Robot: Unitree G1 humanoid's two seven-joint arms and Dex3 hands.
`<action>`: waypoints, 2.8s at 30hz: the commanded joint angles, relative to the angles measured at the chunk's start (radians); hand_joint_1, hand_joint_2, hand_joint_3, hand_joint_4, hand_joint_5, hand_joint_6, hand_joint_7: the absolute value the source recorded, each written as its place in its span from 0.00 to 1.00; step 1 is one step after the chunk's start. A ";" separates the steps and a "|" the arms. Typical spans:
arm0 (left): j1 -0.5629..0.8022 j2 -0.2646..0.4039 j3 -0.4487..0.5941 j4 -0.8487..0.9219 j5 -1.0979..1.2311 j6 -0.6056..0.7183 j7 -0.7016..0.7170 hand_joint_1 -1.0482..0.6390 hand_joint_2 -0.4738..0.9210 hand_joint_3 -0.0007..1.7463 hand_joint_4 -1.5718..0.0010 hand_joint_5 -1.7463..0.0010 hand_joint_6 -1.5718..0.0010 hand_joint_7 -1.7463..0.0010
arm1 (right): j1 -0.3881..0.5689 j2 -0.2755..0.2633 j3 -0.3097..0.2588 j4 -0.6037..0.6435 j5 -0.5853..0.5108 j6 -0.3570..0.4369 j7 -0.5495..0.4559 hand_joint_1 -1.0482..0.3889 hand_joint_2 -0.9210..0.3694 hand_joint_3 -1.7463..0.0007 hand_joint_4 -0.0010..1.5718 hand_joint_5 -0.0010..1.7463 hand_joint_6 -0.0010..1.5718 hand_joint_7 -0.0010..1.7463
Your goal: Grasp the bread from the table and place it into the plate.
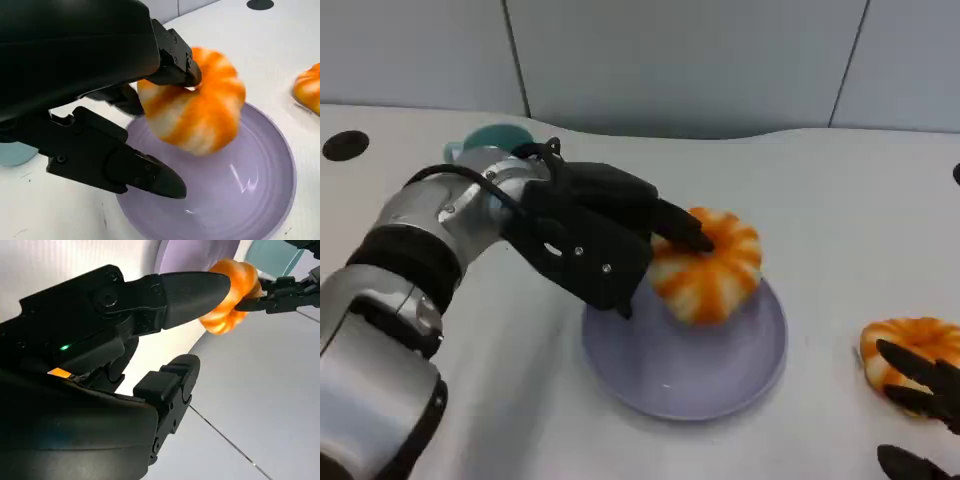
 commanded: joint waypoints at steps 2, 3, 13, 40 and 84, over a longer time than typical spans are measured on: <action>-0.026 0.028 -0.014 -0.028 0.024 -0.032 0.024 0.22 1.00 0.00 0.74 0.68 0.68 0.96 | 0.005 -0.007 -0.009 -0.007 0.004 -0.002 -0.008 0.50 0.00 0.81 0.55 0.05 0.41 0.00; -0.027 0.029 -0.018 -0.031 0.031 -0.035 0.031 0.22 1.00 0.00 0.77 0.69 0.62 0.95 | 0.004 -0.007 -0.009 -0.004 0.003 -0.005 -0.009 0.50 0.00 0.81 0.56 0.05 0.41 0.00; -0.034 0.037 -0.027 -0.033 0.039 -0.054 0.029 0.23 1.00 0.02 0.77 0.81 0.45 0.99 | 0.007 -0.005 -0.009 -0.013 0.009 0.009 -0.003 0.50 0.00 0.81 0.56 0.06 0.41 0.00; 0.557 0.214 0.478 -0.445 -0.729 0.162 -0.309 0.30 1.00 0.07 0.78 0.31 0.54 0.96 | 0.014 -0.011 -0.013 -0.008 0.013 -0.004 -0.001 0.50 0.00 0.81 0.53 0.05 0.41 0.00; 0.928 0.136 0.476 -0.775 -0.563 0.887 0.084 0.41 0.96 0.00 0.50 0.00 0.58 0.00 | -0.040 -0.028 -0.023 0.055 0.021 0.001 -0.004 0.50 0.00 0.82 0.55 0.06 0.42 0.00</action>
